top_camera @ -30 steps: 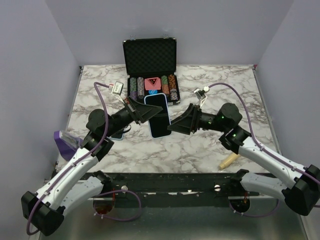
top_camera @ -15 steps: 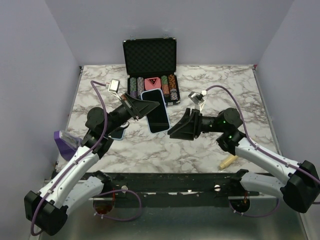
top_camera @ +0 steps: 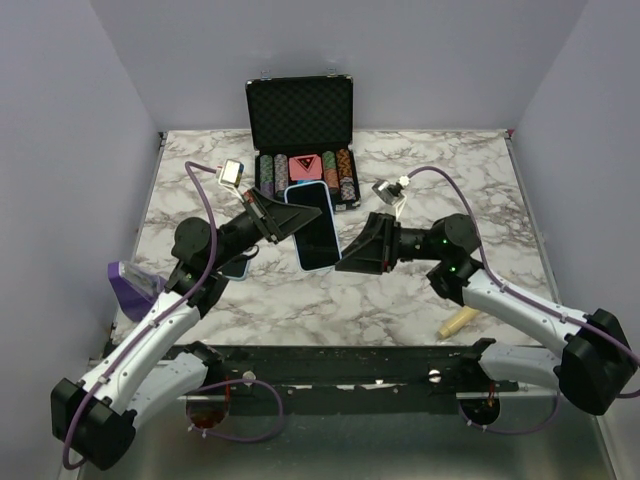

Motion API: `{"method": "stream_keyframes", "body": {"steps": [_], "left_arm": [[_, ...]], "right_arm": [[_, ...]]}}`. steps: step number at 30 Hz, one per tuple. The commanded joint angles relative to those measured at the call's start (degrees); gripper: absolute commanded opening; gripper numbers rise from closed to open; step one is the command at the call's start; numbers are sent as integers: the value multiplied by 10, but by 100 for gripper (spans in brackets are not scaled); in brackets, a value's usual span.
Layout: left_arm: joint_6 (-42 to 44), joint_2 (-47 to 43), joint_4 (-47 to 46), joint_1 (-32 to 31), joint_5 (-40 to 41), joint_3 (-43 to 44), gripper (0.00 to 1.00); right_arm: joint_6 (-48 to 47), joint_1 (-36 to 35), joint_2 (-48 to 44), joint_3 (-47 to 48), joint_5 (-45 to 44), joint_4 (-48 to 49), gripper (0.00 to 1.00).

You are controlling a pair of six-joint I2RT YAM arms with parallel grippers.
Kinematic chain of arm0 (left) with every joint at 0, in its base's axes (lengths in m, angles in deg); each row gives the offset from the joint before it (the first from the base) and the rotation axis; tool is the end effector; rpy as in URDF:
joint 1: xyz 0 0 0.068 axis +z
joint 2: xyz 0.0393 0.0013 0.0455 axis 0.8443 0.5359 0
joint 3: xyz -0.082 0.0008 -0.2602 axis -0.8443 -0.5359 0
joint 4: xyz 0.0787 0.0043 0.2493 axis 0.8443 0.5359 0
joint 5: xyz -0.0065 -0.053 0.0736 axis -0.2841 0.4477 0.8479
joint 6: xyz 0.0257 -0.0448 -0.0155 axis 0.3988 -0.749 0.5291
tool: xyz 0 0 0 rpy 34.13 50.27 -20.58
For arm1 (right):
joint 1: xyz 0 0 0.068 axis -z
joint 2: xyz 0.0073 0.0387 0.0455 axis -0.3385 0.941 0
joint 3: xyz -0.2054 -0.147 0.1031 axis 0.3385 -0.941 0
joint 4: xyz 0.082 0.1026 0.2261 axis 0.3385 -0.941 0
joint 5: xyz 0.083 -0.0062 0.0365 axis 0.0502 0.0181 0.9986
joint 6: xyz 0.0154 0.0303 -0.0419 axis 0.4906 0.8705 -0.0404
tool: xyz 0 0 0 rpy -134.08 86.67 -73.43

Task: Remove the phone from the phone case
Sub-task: Remove the phone case from the phone.

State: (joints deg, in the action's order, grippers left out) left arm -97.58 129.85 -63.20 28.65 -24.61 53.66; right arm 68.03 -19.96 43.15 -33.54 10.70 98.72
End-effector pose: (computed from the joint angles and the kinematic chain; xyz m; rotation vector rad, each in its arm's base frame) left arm 0.1665 -0.1115 0.3709 -0.0929 1.5252 -1.8149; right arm 0.1743 0.1812 0.3293 -0.6444 1.5876 1.9856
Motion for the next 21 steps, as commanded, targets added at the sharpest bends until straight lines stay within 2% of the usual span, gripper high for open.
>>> {"method": "stream_keyframes", "body": {"steps": [1,5,9,11,13,15,16,21], "left_arm": [[-23,0,-51,0,-21,1,0],[-33,2,-59,0,-24,0,0],[-75,11,-79,0,-32,-2,0],[-105,21,-98,1,-40,-4,0],[-152,34,-127,0,-49,-9,0],[-216,55,-174,0,-61,-19,0],[-239,64,-206,0,-67,-23,0],[-348,104,-335,-13,-63,-39,0]], "right_arm": [[13,0,3,5,22,57,35],[21,1,12,5,36,80,22],[21,0,21,4,60,125,2],[17,0,26,11,84,155,1],[38,0,30,6,103,230,1],[34,0,35,15,124,266,1],[23,0,38,24,129,251,1],[-155,-1,36,80,105,8,1]]}}
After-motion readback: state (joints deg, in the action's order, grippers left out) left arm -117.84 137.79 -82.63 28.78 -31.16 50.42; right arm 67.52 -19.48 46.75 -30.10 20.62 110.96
